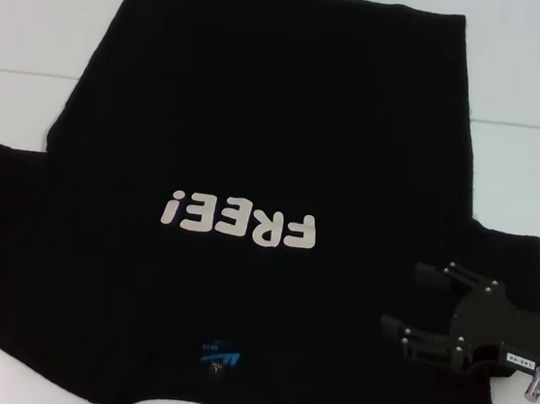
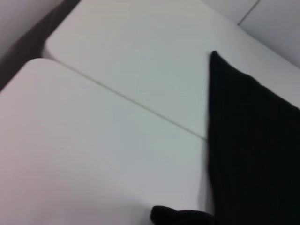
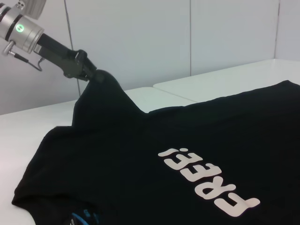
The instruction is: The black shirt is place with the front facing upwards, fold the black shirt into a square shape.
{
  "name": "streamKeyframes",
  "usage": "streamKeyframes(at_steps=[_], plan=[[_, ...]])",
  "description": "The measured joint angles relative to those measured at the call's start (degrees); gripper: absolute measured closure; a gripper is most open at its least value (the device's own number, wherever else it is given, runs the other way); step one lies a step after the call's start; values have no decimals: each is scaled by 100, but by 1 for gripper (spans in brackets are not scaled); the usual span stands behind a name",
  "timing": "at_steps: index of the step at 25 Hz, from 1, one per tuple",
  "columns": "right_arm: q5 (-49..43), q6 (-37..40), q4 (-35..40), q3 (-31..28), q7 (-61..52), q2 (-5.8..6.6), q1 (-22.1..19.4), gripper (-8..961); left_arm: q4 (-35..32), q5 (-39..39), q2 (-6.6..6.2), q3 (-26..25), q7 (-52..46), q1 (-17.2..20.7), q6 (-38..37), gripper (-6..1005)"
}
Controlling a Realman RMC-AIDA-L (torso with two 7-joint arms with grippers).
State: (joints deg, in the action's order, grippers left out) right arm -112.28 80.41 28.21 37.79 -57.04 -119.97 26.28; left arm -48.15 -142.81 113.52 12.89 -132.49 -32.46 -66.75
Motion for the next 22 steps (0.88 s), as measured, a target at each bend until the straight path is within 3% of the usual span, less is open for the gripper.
streamKeyframes(at_steps=[8, 13, 17, 22], plan=[[-12, 0, -30, 0, 0, 0, 19, 22, -57, 8, -34, 67, -114, -181, -268, 931], [-15, -11, -70, 0, 0, -3, 18, 21, -17, 199, 14, 71, -229, -259, -706, 912], [-15, -18, -74, 0, 0, -9, 33, 21, 115, 647, 124, 183, -195, -288, -1024, 898], [-18, -25, -81, 0, 0, -9, 52, 21, 420, 1173, 324, 691, -92, -270, -1000, 880]])
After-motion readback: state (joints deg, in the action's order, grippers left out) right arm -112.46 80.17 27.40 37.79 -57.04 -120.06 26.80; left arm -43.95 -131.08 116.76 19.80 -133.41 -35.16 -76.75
